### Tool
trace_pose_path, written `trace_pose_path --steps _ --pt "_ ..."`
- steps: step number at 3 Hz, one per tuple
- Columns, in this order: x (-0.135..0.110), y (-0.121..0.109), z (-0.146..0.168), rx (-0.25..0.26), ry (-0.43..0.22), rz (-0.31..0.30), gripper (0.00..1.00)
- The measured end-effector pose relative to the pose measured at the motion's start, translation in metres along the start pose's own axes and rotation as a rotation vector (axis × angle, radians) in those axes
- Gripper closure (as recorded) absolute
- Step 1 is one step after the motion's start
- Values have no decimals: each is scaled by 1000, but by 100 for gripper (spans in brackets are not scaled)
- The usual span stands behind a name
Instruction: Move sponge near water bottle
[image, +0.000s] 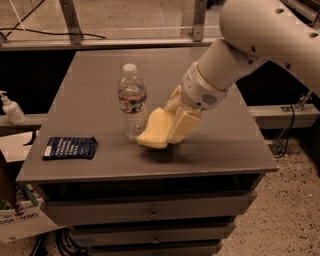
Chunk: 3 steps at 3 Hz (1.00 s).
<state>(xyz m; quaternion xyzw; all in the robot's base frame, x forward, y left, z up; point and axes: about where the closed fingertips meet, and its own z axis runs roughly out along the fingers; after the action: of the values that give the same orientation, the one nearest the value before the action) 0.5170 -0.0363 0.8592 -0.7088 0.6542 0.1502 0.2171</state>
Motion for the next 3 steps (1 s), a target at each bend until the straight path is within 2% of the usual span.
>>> trace_pose_path --steps 2,3 --pt "11 -28 -10 12 -3 10 12" --pt "32 -59 -25 -18 12 20 0"
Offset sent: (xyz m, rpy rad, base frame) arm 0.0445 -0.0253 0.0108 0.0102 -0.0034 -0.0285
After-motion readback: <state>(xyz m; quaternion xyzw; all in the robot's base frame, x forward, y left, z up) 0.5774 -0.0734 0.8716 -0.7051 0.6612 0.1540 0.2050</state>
